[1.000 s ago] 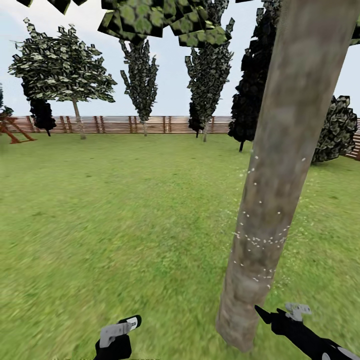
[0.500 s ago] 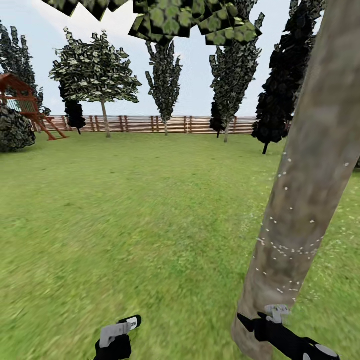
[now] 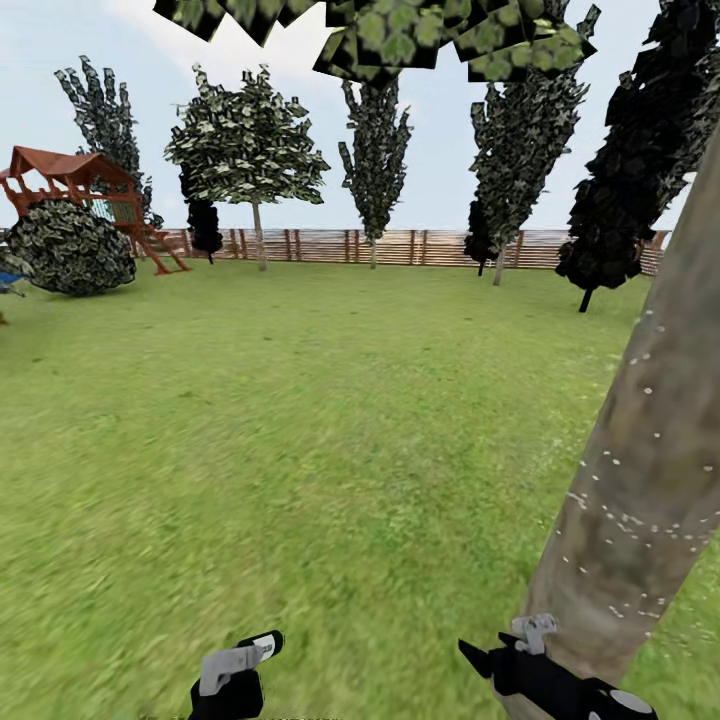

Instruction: In the garden, pick up the pesticide atomizer on the floor and spray pesticide onto both trees until each tree trunk is fully covered.

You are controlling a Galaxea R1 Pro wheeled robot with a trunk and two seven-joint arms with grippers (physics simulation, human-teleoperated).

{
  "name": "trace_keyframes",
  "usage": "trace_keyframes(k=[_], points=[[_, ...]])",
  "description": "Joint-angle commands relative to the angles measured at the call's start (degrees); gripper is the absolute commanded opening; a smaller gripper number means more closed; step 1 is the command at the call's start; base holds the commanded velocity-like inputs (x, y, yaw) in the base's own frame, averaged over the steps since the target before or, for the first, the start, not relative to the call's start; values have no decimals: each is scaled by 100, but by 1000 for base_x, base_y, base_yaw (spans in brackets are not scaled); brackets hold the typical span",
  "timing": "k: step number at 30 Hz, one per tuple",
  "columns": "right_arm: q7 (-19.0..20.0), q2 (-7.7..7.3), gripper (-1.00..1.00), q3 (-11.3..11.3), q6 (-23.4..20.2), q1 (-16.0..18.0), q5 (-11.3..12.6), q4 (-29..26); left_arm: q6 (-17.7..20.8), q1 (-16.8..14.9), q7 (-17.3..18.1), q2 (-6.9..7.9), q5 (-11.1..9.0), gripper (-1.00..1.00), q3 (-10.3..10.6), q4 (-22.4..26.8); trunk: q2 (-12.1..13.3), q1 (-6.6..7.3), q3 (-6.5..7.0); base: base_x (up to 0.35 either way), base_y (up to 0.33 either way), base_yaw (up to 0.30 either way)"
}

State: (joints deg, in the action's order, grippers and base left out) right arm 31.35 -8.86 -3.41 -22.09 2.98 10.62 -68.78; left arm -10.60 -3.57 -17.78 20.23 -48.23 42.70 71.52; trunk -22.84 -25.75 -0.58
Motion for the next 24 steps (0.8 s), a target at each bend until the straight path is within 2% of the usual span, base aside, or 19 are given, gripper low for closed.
trace_keyframes(k=[1, 7, 12, 18, 24], points=[[11, -1, 100, 10, -50, 1, 50, -4, -48, -12, -33, 7, -53, -100, 34, 2, -8, -3, -9, 0, 0, 280], [5, -15, 100, 152, -50, 1, 46, 4, -48, -12, -32, 7, -53, -100, 35, 2, -8, -3, -25, 0, 0, 280], [-11, -17, 100, 179, -50, 1, 46, 5, -42, -12, -38, 7, -55, -100, 36, 2, -8, -3, -39, 0, 0, 268], [-22, -10, 100, 180, -45, 1, 51, 10, -26, -13, -41, 6, -57, -100, 35, 0, -8, -3, -43, 0, 0, 72], [-25, 5, 100, 180, -42, 1, 46, 16, -14, -13, -41, -1, -57, -100, 36, -5, -8, -3, -44, 0, 0, 218]])
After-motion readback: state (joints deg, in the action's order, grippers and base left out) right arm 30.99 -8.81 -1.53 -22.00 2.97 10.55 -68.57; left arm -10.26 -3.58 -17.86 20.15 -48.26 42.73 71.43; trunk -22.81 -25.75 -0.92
